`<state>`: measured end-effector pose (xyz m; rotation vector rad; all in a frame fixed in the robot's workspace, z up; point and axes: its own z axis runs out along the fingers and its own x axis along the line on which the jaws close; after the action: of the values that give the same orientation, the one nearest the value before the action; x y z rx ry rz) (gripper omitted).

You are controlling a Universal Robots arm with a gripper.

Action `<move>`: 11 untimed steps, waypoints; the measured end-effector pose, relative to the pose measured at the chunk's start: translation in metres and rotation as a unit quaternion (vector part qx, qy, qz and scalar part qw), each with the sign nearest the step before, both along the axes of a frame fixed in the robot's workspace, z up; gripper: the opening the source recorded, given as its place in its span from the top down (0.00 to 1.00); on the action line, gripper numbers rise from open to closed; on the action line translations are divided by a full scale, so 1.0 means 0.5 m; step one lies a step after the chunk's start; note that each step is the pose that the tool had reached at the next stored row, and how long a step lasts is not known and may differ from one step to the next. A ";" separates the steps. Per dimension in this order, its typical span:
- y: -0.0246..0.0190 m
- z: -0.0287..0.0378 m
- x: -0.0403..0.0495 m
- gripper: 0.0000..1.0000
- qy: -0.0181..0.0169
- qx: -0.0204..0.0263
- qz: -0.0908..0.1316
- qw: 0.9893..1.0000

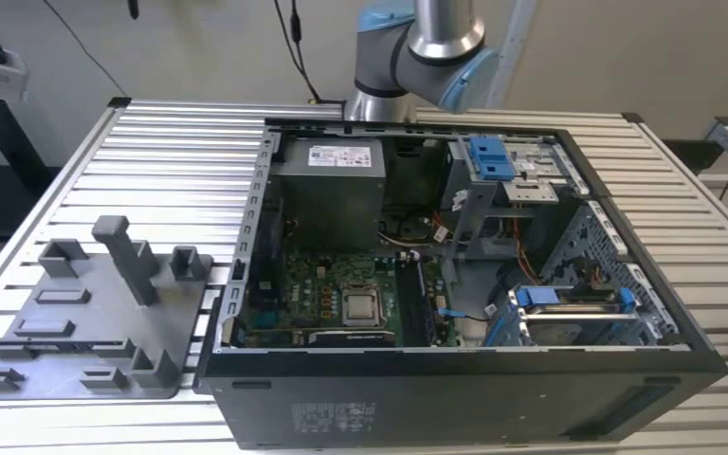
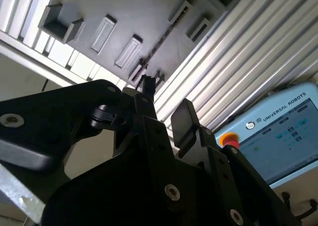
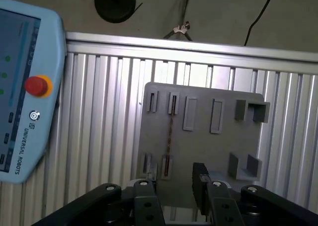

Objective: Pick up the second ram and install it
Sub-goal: 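Pick up the second ram and move it above second insertion slot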

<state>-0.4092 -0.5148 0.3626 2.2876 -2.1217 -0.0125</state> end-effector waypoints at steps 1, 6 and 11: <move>0.0001 -0.001 0.000 0.58 0.000 0.002 0.000 1.000; 0.0002 -0.008 -0.001 0.58 -0.001 0.010 -0.013 1.000; -0.0001 -0.014 -0.001 0.58 -0.002 0.010 -0.033 0.999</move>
<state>-0.4099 -0.5149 0.3556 2.2282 -2.2084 -0.0319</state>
